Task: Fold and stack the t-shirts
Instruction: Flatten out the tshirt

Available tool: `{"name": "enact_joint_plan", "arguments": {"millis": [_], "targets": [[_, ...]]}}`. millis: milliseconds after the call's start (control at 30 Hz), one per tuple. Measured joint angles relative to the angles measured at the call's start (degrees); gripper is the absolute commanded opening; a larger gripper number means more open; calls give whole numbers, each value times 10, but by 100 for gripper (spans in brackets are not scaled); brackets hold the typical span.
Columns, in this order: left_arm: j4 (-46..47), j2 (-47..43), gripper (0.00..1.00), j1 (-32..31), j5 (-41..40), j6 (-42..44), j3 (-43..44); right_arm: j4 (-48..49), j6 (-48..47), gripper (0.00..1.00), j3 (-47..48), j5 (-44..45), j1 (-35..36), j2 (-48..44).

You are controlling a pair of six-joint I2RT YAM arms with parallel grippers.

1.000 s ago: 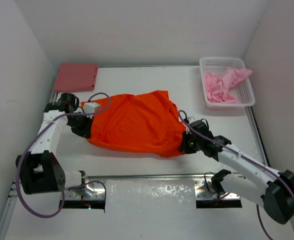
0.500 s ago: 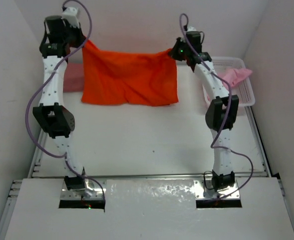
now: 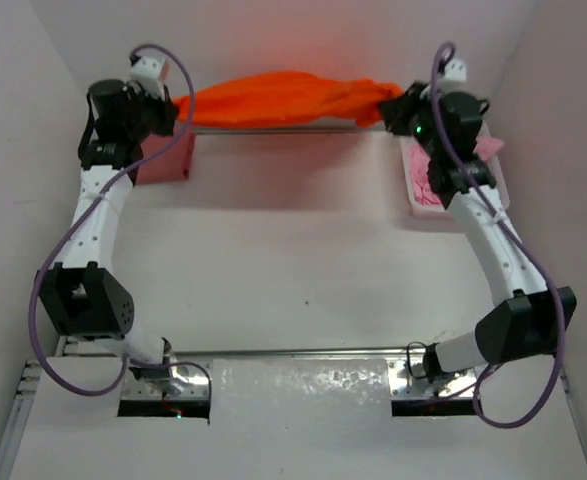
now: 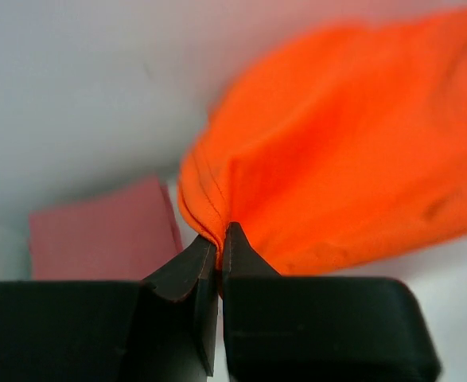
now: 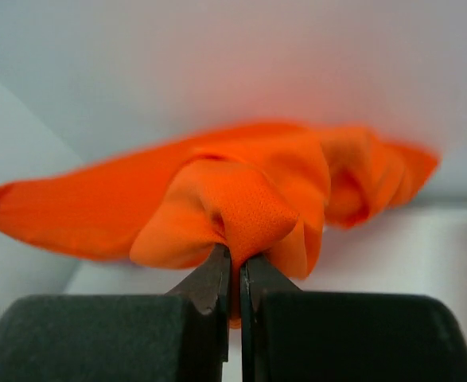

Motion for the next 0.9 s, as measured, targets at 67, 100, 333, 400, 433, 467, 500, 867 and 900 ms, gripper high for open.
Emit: {"name": "enact_joint_plan", "arguments": {"millis": [67, 100, 333, 400, 433, 467, 500, 867, 900], "targets": [[-18, -28, 0, 0, 1, 28, -89, 25, -3, 0, -122, -5, -1, -34], [-31, -38, 0, 0, 1, 42, -122, 40, -6, 0, -188, -9, -1, -43], [-138, -139, 0, 0, 1, 155, -359, -62, -31, 0, -567, -10, 26, -186], [-166, -156, 0, 0, -10, 176, -411, -80, -29, 0, -622, -8, 51, -258], [-175, -161, 0, 0, -18, 184, -436, -80, -27, 0, -642, -7, 62, -286], [-185, -163, 0, 0, -29, 190, -460, -77, -22, 0, -662, -7, 73, -310], [-194, -165, 0, 0, -40, 195, -487, -75, -16, 0, -682, -7, 84, -328], [-286, -167, 0, 0, -106, 200, -558, -98, 26, 0, -747, 7, 103, -355], [-286, -167, 0, 0, -106, 196, -544, -99, 26, 0, -735, 11, 102, -349]]}}
